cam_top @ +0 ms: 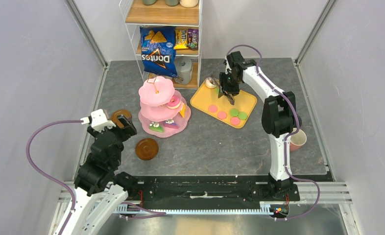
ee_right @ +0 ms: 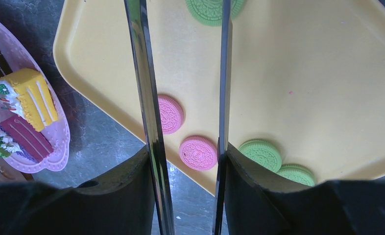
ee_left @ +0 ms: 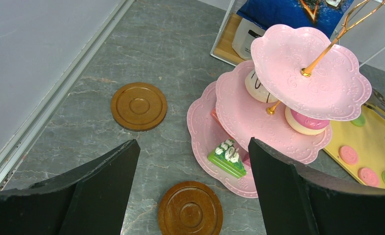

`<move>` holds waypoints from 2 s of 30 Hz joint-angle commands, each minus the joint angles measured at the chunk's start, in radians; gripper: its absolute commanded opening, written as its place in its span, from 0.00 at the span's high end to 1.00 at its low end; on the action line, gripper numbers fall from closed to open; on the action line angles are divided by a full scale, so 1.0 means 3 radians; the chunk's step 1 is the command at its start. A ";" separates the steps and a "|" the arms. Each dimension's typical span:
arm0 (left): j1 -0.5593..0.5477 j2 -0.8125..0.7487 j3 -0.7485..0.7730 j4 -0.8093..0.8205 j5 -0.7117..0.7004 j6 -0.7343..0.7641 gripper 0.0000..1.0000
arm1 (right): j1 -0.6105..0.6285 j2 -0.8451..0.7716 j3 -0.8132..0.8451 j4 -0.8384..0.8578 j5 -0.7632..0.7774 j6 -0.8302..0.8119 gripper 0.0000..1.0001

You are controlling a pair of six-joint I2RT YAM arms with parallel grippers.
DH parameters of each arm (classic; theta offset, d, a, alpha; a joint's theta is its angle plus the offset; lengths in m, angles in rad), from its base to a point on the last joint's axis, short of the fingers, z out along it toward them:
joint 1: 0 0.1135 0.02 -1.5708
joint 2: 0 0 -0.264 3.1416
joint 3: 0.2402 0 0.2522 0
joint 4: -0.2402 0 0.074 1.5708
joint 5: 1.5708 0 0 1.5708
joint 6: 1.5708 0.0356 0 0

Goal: Serve the afternoon tea

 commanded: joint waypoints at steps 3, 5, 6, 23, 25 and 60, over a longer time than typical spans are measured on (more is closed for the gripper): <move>0.0021 0.0013 -0.0010 0.0122 0.0049 -0.0054 0.10 | -0.0039 0.0079 0.0247 -0.0127 -0.0070 0.0004 0.48; 0.0022 0.0013 -0.0010 0.0122 0.0051 -0.0053 0.10 | -0.0047 0.0123 0.0296 -0.0172 -0.0110 -0.0003 0.49; 0.0024 0.0016 -0.0010 0.0122 0.0049 -0.0052 0.10 | -0.0040 0.0143 0.0323 -0.0199 -0.0131 -0.0011 0.50; 0.0027 0.0025 -0.0010 0.0127 0.0057 -0.0054 0.10 | 0.0053 -0.0591 -0.0369 -0.0409 -0.0427 -0.0248 0.55; 0.0031 0.0024 -0.0009 0.0127 0.0057 -0.0055 0.10 | 0.0092 -0.0714 -0.0498 -0.0410 -0.0406 -0.0271 0.54; 0.0030 -0.0002 -0.0007 0.0120 0.0057 -0.0055 0.10 | 0.0070 -0.0179 -0.0067 -0.0179 -0.0028 0.0088 0.47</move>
